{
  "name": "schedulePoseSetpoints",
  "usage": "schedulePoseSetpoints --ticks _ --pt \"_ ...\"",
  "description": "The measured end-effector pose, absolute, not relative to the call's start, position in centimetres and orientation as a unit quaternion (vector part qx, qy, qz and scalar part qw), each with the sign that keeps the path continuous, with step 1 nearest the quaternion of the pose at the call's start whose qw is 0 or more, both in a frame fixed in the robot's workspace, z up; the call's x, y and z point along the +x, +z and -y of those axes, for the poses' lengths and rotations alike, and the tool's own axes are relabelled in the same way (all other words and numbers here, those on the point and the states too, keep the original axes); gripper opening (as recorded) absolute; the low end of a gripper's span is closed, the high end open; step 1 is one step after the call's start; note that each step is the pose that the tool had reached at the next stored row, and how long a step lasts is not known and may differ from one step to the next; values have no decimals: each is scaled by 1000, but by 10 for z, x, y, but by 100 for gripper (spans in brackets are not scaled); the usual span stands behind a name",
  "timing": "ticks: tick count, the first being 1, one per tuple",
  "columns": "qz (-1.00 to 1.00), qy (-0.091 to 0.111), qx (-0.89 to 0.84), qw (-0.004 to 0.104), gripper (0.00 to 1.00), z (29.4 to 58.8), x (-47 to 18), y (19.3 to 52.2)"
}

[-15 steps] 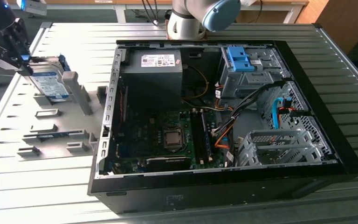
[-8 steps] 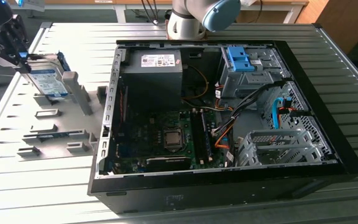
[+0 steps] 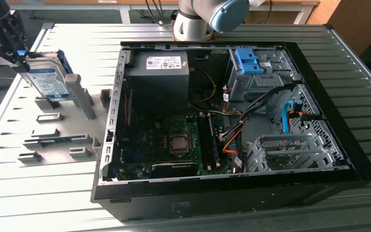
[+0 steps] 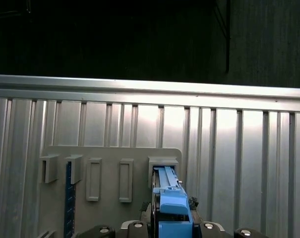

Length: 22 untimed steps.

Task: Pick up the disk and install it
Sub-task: 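Pick up the disk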

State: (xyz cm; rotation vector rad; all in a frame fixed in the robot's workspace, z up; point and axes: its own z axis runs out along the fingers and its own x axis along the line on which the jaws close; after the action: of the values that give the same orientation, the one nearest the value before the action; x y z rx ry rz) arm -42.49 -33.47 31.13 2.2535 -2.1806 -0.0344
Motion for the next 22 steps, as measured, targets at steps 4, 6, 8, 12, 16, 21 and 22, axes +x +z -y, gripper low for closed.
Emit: schedulePoseSetpoints --ticks 4,6,8,12,16,21,22 --pt "695 -11 719 3 36 335 -425 317" --pt "695 -11 719 3 36 335 -425 319" --pt "695 -11 719 3 36 335 -425 322" --pt "695 -11 719 2 36 335 -425 327" --pt "695 -10 719 2 36 335 -425 332" --pt "695 -10 719 2 36 335 -425 338" --pt "695 -10 719 2 36 335 -425 339"
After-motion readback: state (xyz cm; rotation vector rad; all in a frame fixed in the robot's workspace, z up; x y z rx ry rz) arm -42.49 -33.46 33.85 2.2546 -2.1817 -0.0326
